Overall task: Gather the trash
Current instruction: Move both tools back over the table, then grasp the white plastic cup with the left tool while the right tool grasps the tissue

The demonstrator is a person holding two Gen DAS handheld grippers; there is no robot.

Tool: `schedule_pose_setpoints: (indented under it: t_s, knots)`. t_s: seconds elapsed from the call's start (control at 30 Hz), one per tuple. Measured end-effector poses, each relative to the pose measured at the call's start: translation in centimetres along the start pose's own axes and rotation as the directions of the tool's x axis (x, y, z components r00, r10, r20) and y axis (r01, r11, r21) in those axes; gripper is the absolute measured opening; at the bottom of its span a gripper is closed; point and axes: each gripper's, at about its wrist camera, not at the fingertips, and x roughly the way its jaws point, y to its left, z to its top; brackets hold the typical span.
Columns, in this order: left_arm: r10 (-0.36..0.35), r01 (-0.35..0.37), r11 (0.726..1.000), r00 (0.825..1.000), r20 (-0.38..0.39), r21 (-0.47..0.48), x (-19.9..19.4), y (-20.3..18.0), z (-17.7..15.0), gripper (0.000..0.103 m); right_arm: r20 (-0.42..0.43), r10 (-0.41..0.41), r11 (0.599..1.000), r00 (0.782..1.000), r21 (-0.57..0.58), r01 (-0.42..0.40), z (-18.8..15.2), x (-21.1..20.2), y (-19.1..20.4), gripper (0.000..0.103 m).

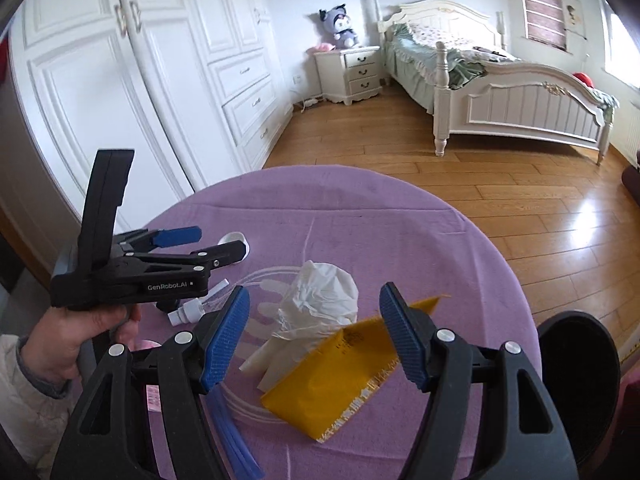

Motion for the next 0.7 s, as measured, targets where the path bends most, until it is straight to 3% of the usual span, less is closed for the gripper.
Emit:
schedule_pose_setpoints:
  t_s: [0.13,0.3,0.4,0.43,0.5,0.6,0.7]
  knots:
    - [-0.004,0.004,1.0,0.999,-0.048,-0.001,1.8,0.2,0.2,0.074,-0.105,-0.036,0.999,0.994,-0.033,0.033,0.5,3.2,0.6,0.067]
    - [0.008,-0.007,1.0,0.997,-0.072,0.019,2.9,0.3,0.3,0.061,-0.214,-0.088,0.996,0.973,-0.049,0.08,0.3,6.3,0.5,0.064]
    - [0.014,-0.012,1.0,0.997,-0.07,0.019,3.0,0.6,0.5,0.051,-0.244,-0.145,0.987,0.959,-0.099,0.125,0.2,7.1,0.7,0.04]
    - [0.013,-0.012,1.0,0.998,-0.067,0.019,3.0,0.8,0.5,0.047,-0.247,-0.156,0.985,0.956,-0.112,0.132,0.2,7.1,0.9,0.037]
    - [0.014,-0.014,1.0,0.998,-0.058,0.012,2.8,1.2,0.5,0.038,-0.245,-0.15,0.986,0.958,-0.111,0.126,0.2,7.0,0.9,0.02]
    - [-0.013,0.012,1.0,0.999,-0.043,-0.014,2.5,1.7,0.3,0.038,-0.214,-0.129,0.99,0.968,-0.085,0.113,0.0,6.5,0.7,0.009]
    - [-0.024,0.024,1.0,1.0,-0.014,-0.008,1.5,1.4,-0.3,0.038,-0.131,-0.036,0.999,0.991,-0.011,0.035,0.3,4.7,0.1,0.007]
